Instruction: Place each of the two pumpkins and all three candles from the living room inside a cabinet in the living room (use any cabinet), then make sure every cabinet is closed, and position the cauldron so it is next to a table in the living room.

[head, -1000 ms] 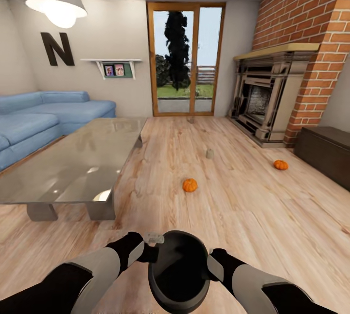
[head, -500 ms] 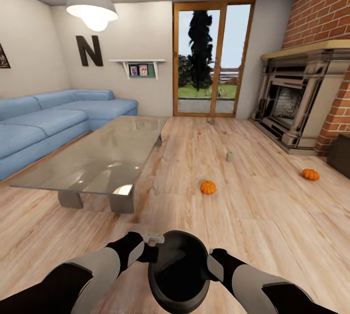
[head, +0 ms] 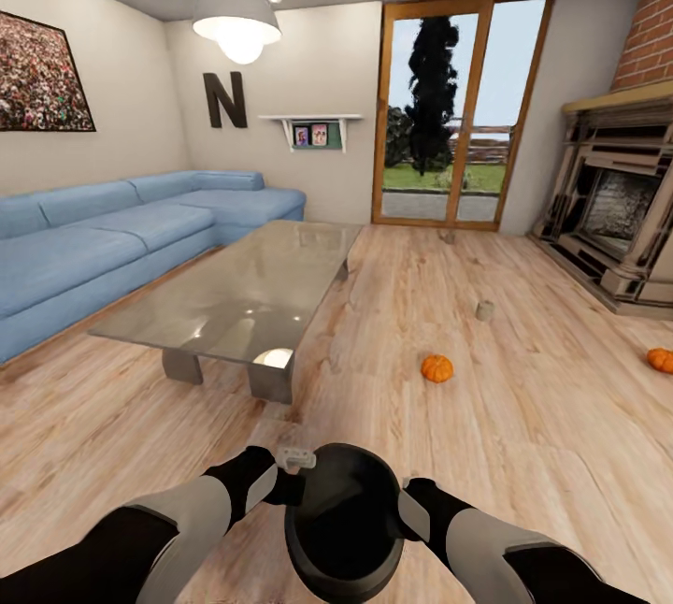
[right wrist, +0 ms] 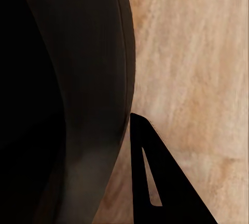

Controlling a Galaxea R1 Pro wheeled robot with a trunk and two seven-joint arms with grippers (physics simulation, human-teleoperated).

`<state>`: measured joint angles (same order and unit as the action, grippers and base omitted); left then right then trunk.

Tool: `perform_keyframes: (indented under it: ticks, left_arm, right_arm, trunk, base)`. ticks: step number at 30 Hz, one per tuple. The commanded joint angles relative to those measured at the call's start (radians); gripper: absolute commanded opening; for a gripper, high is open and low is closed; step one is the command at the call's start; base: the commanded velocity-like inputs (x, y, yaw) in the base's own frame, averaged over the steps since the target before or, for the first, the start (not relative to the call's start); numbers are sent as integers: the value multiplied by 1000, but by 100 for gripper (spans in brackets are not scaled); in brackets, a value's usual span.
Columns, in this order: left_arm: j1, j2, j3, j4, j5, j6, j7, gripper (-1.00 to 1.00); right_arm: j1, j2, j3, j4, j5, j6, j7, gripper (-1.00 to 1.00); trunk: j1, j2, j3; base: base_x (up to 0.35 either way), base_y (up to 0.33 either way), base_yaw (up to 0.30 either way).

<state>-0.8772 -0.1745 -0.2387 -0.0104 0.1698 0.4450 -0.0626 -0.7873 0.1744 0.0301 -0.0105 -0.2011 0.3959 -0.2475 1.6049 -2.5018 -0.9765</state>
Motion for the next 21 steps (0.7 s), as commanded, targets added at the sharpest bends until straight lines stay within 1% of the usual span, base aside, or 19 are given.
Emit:
perform_keyframes:
  ticks: [1, 12, 15, 21]
  left_arm:
    - [0, 0, -33, 2, -19, 3, 7, -100]
    - [0, 0, -33, 2, -19, 3, 7, -100]
    - [0, 0, -33, 1, -19, 3, 7, -100]
    - [0, 0, -33, 2, -20, 3, 7, -100]
  right_arm:
    - [-1, 0, -35, -15, 19, -14, -4, -100]
    - [-1, 0, -35, -15, 19, -14, -4, -100]
    - [-1, 0, -35, -15, 19, -15, -4, -100]
    - [-1, 0, -35, -14, 18, -41, -4, -100]
  trunk:
    - [0, -1, -1]
    - [0, -1, -1]
    - [0, -1, -1]
    - [0, -1, -1]
  base:
    - [0, 0, 287]
    - [0, 0, 281]
    - [0, 0, 86]
    - [0, 0, 15]
